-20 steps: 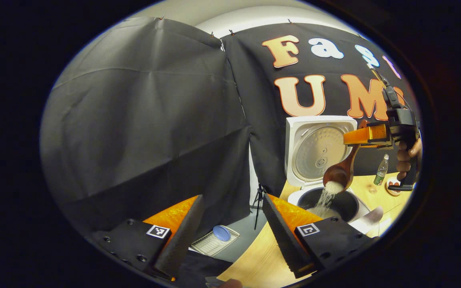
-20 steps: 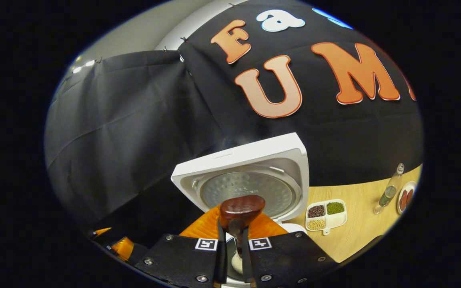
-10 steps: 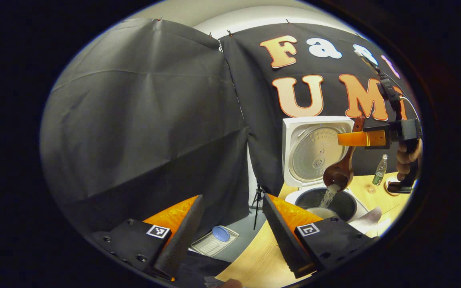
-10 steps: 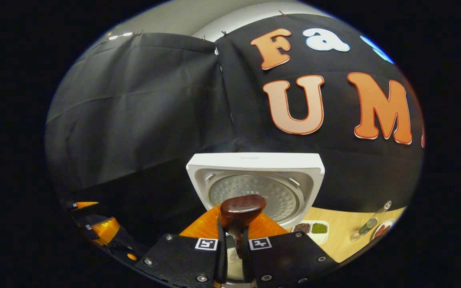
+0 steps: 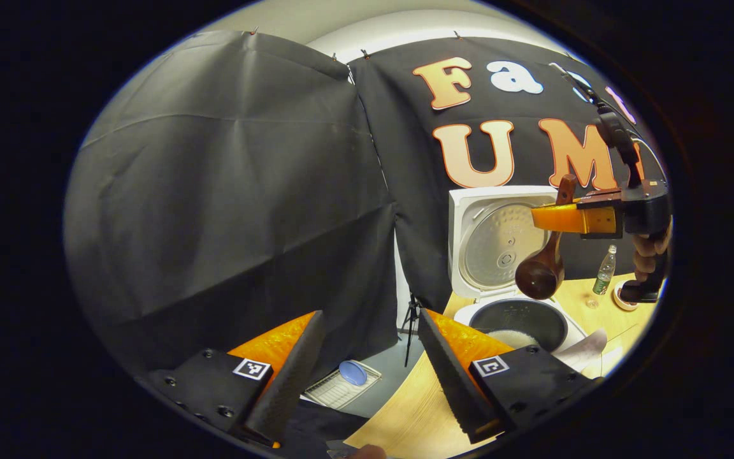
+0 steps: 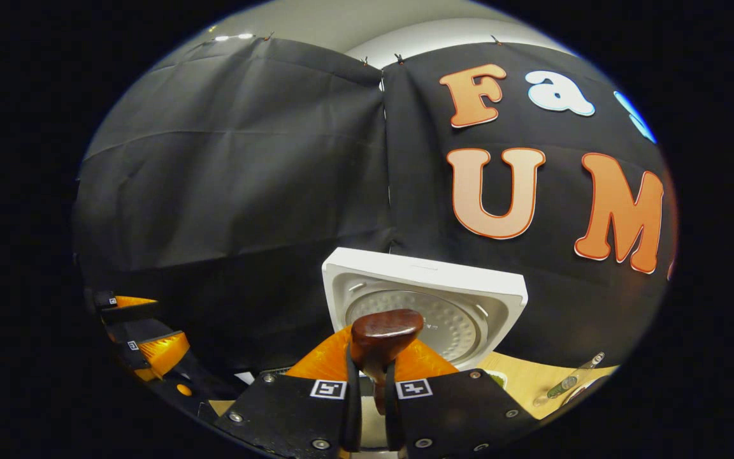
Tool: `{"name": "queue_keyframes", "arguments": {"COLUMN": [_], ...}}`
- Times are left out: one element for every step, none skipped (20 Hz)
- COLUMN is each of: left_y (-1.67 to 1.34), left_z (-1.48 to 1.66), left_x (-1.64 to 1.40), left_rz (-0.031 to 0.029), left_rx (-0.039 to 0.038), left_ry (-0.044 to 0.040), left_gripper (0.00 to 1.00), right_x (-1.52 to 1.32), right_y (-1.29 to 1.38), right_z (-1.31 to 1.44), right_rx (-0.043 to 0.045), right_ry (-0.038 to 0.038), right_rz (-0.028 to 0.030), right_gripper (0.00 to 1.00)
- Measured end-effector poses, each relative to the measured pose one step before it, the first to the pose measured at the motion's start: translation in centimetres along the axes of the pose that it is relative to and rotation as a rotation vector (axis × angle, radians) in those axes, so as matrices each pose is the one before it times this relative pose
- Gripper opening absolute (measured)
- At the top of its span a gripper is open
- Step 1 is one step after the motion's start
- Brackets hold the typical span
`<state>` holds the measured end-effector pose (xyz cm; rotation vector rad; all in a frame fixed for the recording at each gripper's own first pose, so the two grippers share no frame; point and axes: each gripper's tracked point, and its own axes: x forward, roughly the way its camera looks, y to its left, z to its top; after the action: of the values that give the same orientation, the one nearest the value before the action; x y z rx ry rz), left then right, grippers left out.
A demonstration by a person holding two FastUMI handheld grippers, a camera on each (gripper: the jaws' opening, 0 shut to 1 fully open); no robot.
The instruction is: Close the left gripper, press the button to open the rice cooker; take a wooden spoon from the chopstick holder with the right hand, scoop a spoonful of rice and pour it into the rice cooker, then put the wooden spoon back into the chopstick holder.
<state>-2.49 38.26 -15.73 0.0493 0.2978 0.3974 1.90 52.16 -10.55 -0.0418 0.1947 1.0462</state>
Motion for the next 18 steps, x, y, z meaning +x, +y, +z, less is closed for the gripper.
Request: {"name": "queue_keyframes", "arguments": {"left_y": [0.040, 0.016, -0.138, -0.106, -0.017, -0.094, -0.170, -0.365, -0.641, -0.617, -0.686, -0.711, -0.734, -0.821, -0.943, -1.113, -1.180, -0.954], "left_z": [0.163, -0.033, 0.065, -0.024, 0.036, -0.066, 0.033, 0.142, 0.377, 0.229, 0.215, 0.183, 0.148, 0.167, 0.284, 0.231, 0.276, 0.129], "left_x": [-0.128, -0.090, -0.033, -0.048, -0.094, -0.135, -0.155, -0.340, -0.267, -0.167, -0.109, -0.212, -0.099, -0.268, -0.248, -0.302, -0.160, 0.004], "left_rz": [-0.00057, 0.00069, -0.00036, -0.00352, -0.00279, -0.00371, -0.00336, -0.00741, -0.01231, -0.01034, -0.00981, -0.00894, -0.01025, -0.01126, -0.01369, -0.02097, -0.01942, -0.01384], "left_rx": [0.00117, 0.00317, -0.00082, -0.00190, -0.00159, -0.00192, -0.00251, -0.00310, -0.00246, 0.00140, 0.00472, 0.00293, -0.00211, -0.00550, -0.00714, -0.01206, -0.01432, -0.01110], "left_ry": [-0.00537, -0.00400, -0.00228, 0.00069, 0.00033, 0.00231, 0.00094, -0.00383, -0.00831, -0.00806, -0.00480, -0.00404, -0.00208, -0.00147, -0.00277, -0.00353, -0.00298, 0.00193], "left_gripper": [0.99, 0.99, 0.99, 0.99, 0.97, 0.95, 0.95, 0.99, 0.99, 0.99, 0.99, 0.95, 0.95, 0.99, 0.95, 0.99, 0.99, 0.99], "right_x": [0.269, -0.074, -0.147, -0.348, -0.364, -0.485, -0.417, -0.483, -0.726, -0.609, -0.816, -0.859, -0.940, -1.029, -1.012, -0.962, -0.858, -0.848], "right_y": [-0.274, -0.195, -0.198, -0.447, -0.526, -0.663, -0.744, -0.930, -1.069, -1.112, -1.368, -1.479, -1.329, -1.423, -1.513, -1.522, -1.589, -1.570], "right_z": [0.233, 0.149, -0.166, -0.272, -0.210, -0.240, -0.183, 0.154, 0.051, 0.065, 0.197, 0.006, 0.069, 0.206, 0.034, 0.015, 0.156, 0.276], "right_rx": [-0.00135, 0.00445, 0.01448, 0.03929, 0.05138, 0.05726, 0.05669, 0.05386, 0.05283, 0.04981, 0.04875, 0.04385, 0.03870, 0.03688, 0.03636, 0.03682, 0.03291, 0.03316], "right_ry": [0.00440, -0.00012, 0.00026, -0.00137, -0.00123, 0.00052, 0.00092, -0.00079, -0.00210, -0.00240, -0.00583, -0.00453, -0.00393, -0.00458, -0.00081, 0.00069, 0.00101, -0.00151], "right_rz": [-0.00111, -0.00513, -0.00324, -0.00072, 0.00120, -0.00137, -0.00619, -0.01046, -0.01475, -0.01390, -0.01352, -0.01447, -0.01447, -0.01525, -0.01631, -0.01753, -0.01640, -0.01778], "right_gripper": [0.14, 0.14, 0.14, 0.14, 0.14, 0.14, 0.14, 0.14, 0.14, 0.14, 0.14, 0.14, 0.14, 0.14, 0.14, 0.14, 0.14, 0.14]}}
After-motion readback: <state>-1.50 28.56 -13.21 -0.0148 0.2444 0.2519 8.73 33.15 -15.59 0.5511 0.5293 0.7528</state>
